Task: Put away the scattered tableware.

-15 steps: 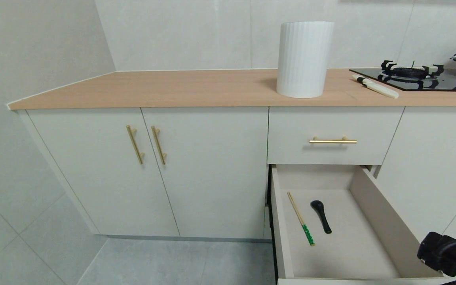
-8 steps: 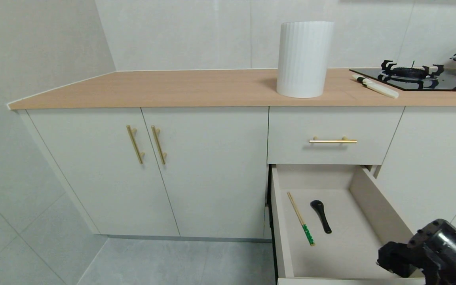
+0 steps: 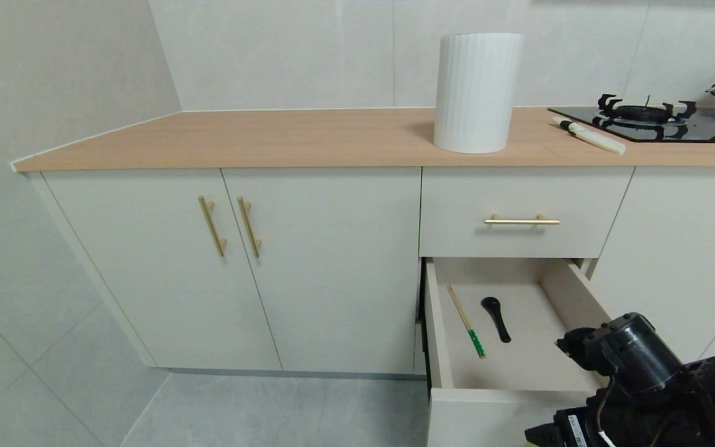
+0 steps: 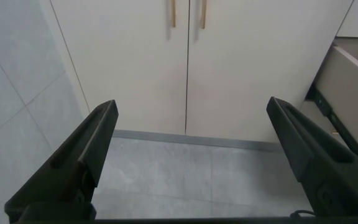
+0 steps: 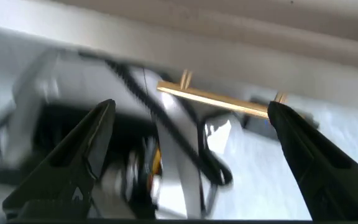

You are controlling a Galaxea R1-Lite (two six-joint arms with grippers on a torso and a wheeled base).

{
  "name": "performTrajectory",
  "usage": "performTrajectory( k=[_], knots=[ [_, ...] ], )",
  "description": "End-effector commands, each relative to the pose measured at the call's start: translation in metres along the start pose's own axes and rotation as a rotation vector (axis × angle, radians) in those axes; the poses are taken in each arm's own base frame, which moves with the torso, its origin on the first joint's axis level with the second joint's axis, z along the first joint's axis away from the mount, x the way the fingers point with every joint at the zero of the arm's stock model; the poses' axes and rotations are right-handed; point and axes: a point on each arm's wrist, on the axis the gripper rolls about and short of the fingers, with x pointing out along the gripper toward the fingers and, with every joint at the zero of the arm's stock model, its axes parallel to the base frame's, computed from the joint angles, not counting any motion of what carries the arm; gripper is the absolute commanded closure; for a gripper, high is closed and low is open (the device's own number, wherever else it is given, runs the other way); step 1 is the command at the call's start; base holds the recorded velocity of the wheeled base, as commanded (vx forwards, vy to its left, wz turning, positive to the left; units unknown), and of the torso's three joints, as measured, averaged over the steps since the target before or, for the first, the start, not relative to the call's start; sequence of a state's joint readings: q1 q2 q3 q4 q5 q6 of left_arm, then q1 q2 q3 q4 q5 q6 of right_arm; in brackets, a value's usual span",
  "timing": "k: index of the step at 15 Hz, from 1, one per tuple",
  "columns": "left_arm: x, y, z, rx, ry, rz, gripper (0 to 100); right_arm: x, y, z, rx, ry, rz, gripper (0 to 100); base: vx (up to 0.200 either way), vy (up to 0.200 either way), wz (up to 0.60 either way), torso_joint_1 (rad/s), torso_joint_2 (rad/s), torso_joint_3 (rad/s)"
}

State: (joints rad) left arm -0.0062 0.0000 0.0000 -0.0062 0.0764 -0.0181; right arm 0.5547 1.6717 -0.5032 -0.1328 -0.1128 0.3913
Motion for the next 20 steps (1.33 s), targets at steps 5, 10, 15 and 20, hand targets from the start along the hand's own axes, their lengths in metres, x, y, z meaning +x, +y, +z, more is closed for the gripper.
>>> performTrajectory(
  k=[5,10,15,20],
  knots=[
    [0.0,0.0,0.0,0.0,-0.002,0.002,0,0.052,-0.018,0.06,0.076,-0.113,-0.109,0,0.0,0.0,0.0,0.0,0.0,0.0],
    [0.0,0.0,0.0,0.0,0.0,0.0,0,0.098,-0.025,0.105,0.086,-0.222,-0.147,0,0.0,0.0,0.0,0.0,0.0,0.0],
    [0.0,0.0,0.0,0.0,0.0,0.002,0,0.147,-0.033,0.113,0.134,-0.403,-0.196,0,0.0,0.0,0.0,0.0,0.0,0.0],
    [0.0,0.0,0.0,0.001,0.0,0.002,0,0.175,-0.046,0.128,0.193,-0.587,-0.229,0,0.0,0.0,0.0,0.0,0.0,0.0]
  ],
)
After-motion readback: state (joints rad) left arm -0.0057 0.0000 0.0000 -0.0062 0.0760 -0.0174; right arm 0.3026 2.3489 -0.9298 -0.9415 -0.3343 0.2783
